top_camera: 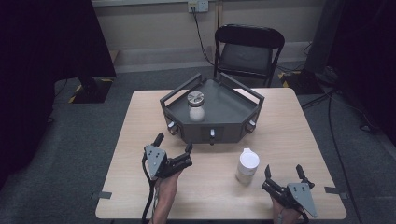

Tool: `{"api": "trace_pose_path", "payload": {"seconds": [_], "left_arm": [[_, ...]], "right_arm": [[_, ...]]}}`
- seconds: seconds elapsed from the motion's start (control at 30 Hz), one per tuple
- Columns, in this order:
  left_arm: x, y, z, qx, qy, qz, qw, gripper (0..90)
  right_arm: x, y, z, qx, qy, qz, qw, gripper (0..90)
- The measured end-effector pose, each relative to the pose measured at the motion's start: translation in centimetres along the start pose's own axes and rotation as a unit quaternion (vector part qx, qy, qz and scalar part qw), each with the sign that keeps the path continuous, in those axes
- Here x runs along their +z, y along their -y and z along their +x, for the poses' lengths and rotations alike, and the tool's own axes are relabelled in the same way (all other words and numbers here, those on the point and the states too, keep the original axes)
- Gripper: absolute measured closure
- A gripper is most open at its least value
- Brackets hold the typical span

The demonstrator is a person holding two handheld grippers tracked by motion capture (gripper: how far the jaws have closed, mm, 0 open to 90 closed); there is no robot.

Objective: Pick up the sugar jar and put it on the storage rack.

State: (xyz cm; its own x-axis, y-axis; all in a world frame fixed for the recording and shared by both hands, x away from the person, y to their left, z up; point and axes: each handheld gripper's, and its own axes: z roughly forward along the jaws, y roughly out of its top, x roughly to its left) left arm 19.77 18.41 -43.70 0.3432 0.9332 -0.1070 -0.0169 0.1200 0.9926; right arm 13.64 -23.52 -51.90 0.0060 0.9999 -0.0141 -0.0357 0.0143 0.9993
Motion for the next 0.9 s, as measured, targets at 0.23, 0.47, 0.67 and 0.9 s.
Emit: {"api": "trace_pose_path", "payload": {"seconds": [0.23,0.47,0.67,0.9], "left_arm": [[-1.3,1.8,0.0,-0.002,-0.018,0.007,0.9998,0.0],[-2.6,3.1,0.3,-0.002,-0.023,0.009,0.9997,0.1],[-3.4,4.5,0.5,0.000,-0.028,0.010,0.9996,0.0],[-3.9,5.8,0.2,0.009,-0.049,0.017,0.9986,0.0]], "right_arm": [[0.0,0.0,0.0,0.000,0.001,0.000,1.0000,0.0],[0.0,0.0,0.0,0.000,0.001,0.000,1.0000,0.0],[0.0,0.0,0.1,0.000,0.002,0.000,1.0000,0.0],[0.0,0.0,0.1,0.000,0.002,0.000,1.0000,0.0]]}}
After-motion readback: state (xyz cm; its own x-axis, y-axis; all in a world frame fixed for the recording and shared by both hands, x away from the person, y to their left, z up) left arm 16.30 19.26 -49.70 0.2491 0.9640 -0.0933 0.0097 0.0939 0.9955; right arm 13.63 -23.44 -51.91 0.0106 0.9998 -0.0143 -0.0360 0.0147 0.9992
